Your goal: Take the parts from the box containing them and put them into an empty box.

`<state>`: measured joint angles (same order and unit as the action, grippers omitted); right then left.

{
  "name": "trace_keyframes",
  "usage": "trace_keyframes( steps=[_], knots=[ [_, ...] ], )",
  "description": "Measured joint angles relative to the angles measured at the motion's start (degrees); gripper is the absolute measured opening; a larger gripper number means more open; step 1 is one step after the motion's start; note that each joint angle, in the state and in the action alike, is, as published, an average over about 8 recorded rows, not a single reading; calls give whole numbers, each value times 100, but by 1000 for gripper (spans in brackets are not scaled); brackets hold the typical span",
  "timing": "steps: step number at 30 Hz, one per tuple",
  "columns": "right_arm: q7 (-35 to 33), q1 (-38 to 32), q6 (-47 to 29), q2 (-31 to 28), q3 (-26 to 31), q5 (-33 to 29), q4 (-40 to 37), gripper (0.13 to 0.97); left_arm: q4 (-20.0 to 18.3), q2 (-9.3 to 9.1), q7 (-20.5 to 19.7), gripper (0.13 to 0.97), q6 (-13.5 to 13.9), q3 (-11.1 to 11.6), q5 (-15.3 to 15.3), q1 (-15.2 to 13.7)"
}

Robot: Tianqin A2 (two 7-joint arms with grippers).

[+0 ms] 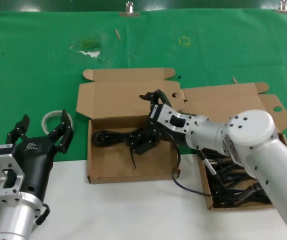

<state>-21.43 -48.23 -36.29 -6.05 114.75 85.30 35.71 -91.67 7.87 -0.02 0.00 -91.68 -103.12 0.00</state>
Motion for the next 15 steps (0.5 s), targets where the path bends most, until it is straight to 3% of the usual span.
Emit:
trace_keyframes(
  steps=[8, 15],
  knots=[
    [292, 653, 494, -151, -314, 243, 761, 955, 0, 0, 0, 654, 0, 0, 0, 0],
    [546, 1228, 925, -284, -588, 455, 1426, 966, 0, 0, 2, 781, 0, 0, -1, 0]
  ],
)
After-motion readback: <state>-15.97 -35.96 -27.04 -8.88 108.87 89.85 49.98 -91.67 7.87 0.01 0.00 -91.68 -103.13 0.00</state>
